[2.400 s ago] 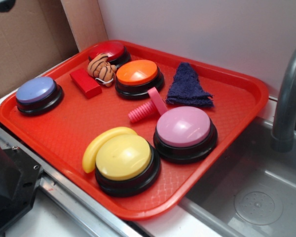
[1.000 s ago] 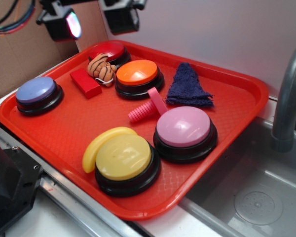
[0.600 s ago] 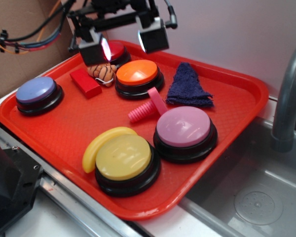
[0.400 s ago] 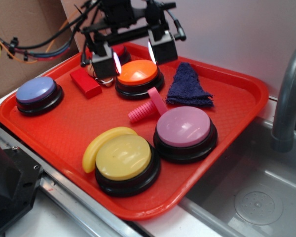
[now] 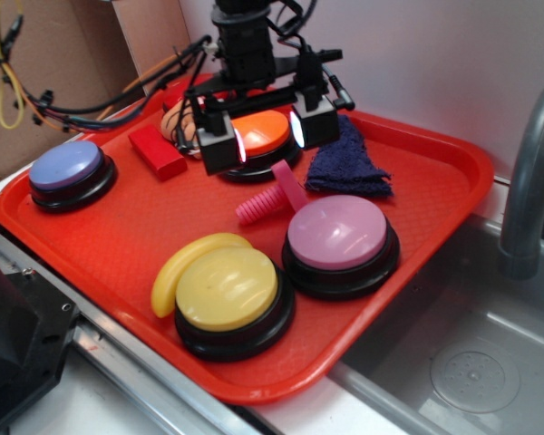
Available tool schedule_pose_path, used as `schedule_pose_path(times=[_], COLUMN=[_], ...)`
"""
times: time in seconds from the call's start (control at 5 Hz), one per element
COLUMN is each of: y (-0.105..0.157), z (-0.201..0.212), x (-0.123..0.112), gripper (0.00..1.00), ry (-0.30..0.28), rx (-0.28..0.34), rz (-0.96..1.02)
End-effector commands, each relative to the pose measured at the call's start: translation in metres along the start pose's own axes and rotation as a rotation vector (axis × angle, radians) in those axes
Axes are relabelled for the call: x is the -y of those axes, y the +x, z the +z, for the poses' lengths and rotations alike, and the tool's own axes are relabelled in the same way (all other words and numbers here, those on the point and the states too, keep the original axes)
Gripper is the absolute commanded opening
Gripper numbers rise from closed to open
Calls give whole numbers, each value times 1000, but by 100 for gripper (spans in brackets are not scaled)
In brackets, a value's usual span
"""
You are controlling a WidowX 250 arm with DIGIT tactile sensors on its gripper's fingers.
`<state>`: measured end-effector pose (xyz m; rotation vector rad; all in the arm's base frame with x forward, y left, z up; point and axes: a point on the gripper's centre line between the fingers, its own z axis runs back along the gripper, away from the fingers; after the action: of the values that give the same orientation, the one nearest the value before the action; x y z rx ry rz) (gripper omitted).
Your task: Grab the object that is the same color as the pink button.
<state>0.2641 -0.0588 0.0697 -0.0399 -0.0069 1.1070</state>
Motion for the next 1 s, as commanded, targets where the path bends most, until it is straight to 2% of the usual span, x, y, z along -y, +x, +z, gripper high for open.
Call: schedule_pose_path(times=[0.0,0.2,0.4,0.6,0.8], y=[22,18,10,7,4], z=[-10,-18,-21,-21,-20], x=[15,19,18,16,15], gripper=[100,100,59,14,9], ry=[-14,12,27,18,18], rx=[11,-12,0,-3,-1], rz=[44,21,5,-8,-11])
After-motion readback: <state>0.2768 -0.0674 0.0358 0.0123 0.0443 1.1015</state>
